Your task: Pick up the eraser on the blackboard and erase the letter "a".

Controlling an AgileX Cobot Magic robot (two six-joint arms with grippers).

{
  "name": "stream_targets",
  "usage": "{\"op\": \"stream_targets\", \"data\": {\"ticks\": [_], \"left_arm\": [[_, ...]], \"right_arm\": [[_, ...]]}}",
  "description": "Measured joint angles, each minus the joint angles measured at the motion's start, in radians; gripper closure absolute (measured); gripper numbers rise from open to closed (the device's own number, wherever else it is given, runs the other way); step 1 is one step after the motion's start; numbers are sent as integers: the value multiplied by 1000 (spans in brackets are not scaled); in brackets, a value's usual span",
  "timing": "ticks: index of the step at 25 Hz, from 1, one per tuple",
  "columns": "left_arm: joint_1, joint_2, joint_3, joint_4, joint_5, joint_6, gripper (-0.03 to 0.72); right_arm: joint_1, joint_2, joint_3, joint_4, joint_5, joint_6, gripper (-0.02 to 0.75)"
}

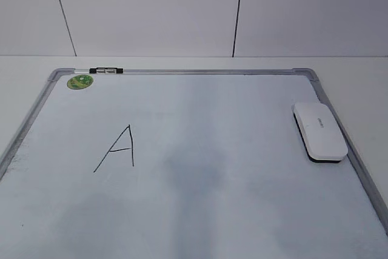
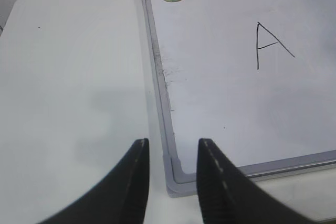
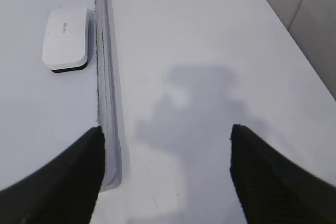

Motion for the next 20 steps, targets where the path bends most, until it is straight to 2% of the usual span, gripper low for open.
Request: {"op": "stream_targets", "data": {"ticks": [8,20], "left_arm": [[0,0,0,0,0,0,453],[0,0,0,0,0,0,453]], "right_arm": [[0,0,0,64,0,-108,146],[0,0,0,71,0,-122,146]]}}
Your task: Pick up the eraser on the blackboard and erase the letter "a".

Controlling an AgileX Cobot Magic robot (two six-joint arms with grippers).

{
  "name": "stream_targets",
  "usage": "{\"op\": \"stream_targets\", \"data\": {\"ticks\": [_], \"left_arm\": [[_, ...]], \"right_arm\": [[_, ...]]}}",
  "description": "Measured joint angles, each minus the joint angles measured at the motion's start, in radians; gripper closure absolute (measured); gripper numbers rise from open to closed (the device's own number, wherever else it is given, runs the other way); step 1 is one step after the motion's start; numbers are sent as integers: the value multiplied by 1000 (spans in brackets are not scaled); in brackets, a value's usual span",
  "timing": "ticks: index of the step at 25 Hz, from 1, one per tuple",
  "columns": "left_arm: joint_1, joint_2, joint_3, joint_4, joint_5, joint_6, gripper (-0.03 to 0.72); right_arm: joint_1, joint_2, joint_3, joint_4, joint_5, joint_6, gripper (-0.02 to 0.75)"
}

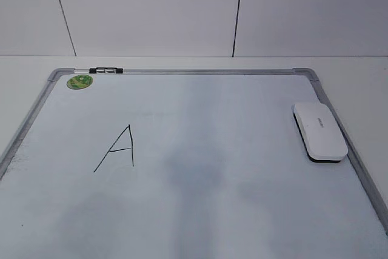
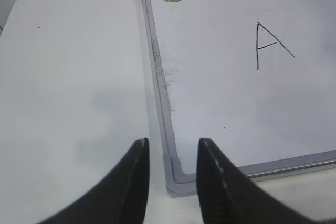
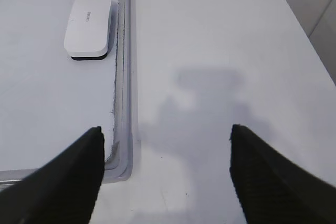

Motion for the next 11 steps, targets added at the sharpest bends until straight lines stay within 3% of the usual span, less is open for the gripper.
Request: {"op": "stream_targets", "data": {"ticks": [11], "left_arm": [[0,0,0,0,0,0,453]], "right_arm": [[0,0,0,0,0,-1,146]]}}
